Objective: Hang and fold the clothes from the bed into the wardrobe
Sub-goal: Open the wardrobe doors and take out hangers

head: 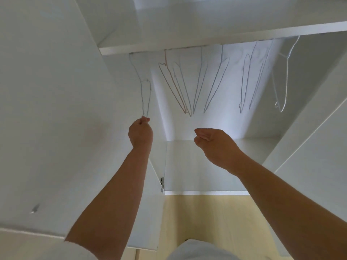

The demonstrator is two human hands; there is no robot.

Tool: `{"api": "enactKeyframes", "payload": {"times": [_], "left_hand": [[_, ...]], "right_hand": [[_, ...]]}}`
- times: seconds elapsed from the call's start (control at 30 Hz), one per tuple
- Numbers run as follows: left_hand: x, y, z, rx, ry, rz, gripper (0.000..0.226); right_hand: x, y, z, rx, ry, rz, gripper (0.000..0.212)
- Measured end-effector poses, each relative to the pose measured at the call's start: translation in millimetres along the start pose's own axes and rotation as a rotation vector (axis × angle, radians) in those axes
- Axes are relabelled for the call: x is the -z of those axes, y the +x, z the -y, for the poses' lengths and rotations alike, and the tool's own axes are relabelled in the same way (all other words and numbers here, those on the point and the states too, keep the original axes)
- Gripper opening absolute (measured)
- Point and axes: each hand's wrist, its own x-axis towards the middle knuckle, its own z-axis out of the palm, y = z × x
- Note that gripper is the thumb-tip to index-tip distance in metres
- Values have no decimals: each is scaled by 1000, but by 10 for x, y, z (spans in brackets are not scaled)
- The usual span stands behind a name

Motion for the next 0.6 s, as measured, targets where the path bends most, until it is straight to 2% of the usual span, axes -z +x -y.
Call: {"api": "enactKeyframes", "payload": {"times": [0.23,0.33,0.47,0.6], "left_hand": [[542,-771,-238,-169,441,2,41],[730,-957,-374,-238,584,165,41],[810,-1221,-519,-318,671,504,36],[628,-1427,-696,-415,644,677,29]], "right_hand": [[84,-455,-119,54,-29,67,44],[98,-596,-216,65,-33,104,44],[105,-698,-436,18,-18,126,45],[131,-701,-665,-79,-84,104,47]]}}
